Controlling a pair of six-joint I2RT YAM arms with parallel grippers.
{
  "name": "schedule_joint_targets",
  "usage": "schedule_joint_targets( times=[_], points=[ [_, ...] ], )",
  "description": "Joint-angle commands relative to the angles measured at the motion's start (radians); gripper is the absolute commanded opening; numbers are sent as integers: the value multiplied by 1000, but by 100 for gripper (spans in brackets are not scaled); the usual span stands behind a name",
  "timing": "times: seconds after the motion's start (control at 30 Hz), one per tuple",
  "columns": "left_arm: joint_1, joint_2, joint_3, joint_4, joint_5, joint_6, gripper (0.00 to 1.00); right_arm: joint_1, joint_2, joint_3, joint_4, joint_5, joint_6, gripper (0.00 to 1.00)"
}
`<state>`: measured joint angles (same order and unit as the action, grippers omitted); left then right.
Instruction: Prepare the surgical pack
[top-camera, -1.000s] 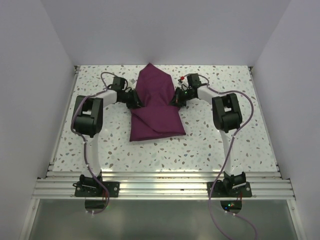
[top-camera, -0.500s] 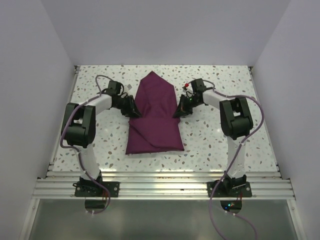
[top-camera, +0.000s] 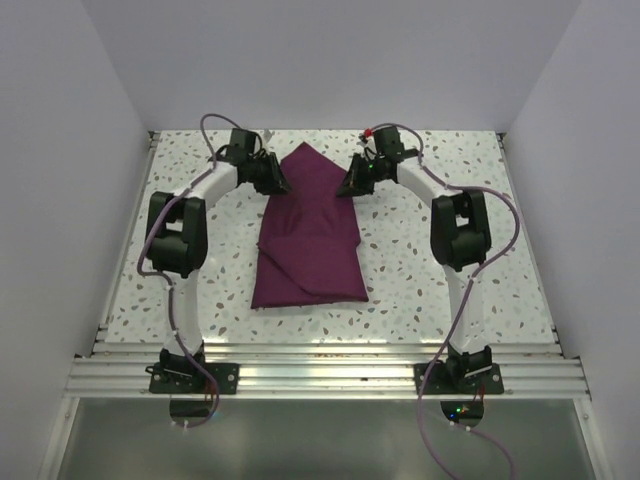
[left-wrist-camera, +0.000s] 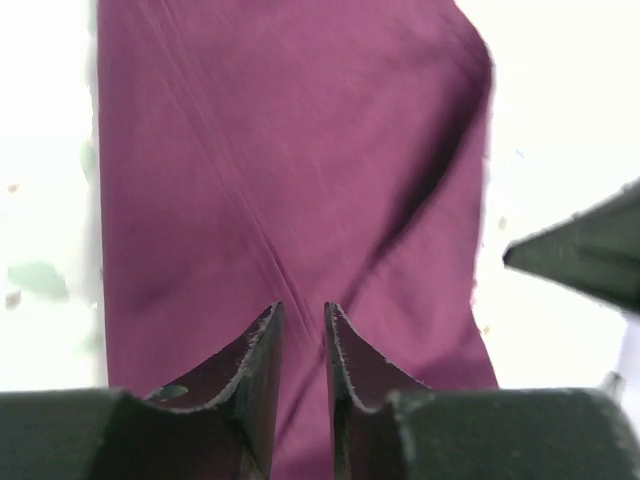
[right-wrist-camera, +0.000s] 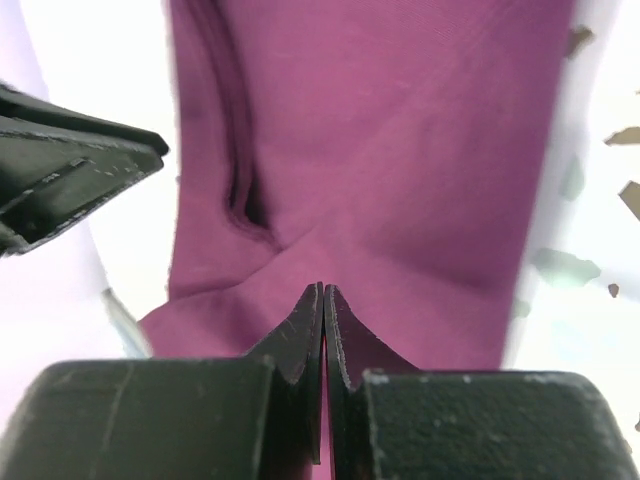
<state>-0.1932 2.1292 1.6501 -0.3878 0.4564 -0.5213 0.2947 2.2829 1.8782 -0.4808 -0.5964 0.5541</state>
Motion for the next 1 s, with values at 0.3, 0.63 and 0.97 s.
schedule_joint_targets(
  times=[0.3, 0.63, 0.97],
  points=[
    [-147, 127, 216, -54, -324, -63, 10, 84, 15, 15, -56, 303, 14, 0],
    [-100, 316, 424, -367, -479, -34, 0, 81, 26, 2, -127, 417, -19, 0],
    [-5, 267, 401, -390, -464, 52, 0, 63, 56, -24, -168, 440, -17, 0]
  ],
)
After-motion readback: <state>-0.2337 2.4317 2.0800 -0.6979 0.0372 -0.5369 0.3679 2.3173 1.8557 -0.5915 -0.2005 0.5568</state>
